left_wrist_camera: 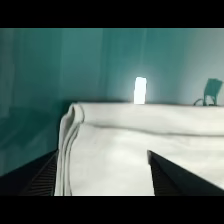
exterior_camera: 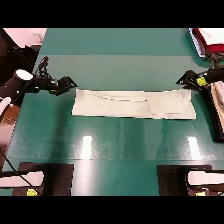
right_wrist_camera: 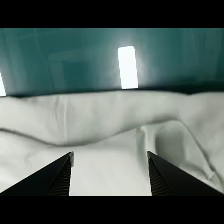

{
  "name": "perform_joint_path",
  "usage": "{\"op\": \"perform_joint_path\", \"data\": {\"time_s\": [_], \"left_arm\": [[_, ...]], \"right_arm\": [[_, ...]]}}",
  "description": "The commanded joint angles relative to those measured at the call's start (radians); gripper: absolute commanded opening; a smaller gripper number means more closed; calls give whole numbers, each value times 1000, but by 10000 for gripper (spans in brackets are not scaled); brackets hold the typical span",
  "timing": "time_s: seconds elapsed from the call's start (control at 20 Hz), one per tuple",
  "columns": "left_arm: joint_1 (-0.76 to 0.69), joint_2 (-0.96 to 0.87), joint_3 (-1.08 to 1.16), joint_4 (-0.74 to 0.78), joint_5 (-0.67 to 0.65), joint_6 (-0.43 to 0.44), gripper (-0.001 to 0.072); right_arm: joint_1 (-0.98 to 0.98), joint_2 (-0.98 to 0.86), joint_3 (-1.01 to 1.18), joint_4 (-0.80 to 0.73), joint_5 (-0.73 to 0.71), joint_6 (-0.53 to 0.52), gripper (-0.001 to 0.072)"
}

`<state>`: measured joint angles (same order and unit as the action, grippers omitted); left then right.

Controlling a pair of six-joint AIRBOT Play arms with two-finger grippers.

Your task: Fold the shirts.

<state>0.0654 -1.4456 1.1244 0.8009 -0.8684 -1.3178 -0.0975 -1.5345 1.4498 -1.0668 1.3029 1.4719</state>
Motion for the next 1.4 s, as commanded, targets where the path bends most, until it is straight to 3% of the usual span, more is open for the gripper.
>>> {"op": "perform_joint_path", "data": {"time_s": [0.0, 0.1, 0.2, 0.25, 0.3, 0.35, 0.7, 0.9, 1.05, 1.2, 1.35], "left_arm": [[0, -5, 88, -4, -95, -17, 639], [-4, -6, 126, -6, -192, -14, 619], [-16, -6, 130, -13, -245, 21, 107], [-25, -6, 129, -14, -259, 48, 37], [-39, -6, 129, -14, -266, 53, 35], [-58, -6, 129, -15, -266, 54, 35], [-221, -7, 129, -15, -187, 50, 35], [-285, -7, 129, -16, -188, 50, 35], [-315, -7, 129, -16, -187, 48, 35], [-322, -7, 129, -18, -171, 32, 35], [-323, -8, 129, -18, -143, 10, 35]], "right_arm": [[-33, -45, 84, 2, 93, -16, 536], [-85, -18, 64, 1, 145, -56, 536], [-149, 24, 1, 0, 159, -90, 536], [-183, 47, -44, 0, 161, -100, 536], [-214, 66, -88, 2, 160, -115, 597], [-245, 78, -132, 2, 155, -139, 706], [-303, -34, -264, 7, 128, -295, 709], [-306, -133, -260, 146, 80, -385, 705], [-306, -150, -260, 159, 17, -408, 703], [-300, -150, -260, 160, -18, -413, 650], [-298, -150, -260, 161, -43, -415, 456]]}}
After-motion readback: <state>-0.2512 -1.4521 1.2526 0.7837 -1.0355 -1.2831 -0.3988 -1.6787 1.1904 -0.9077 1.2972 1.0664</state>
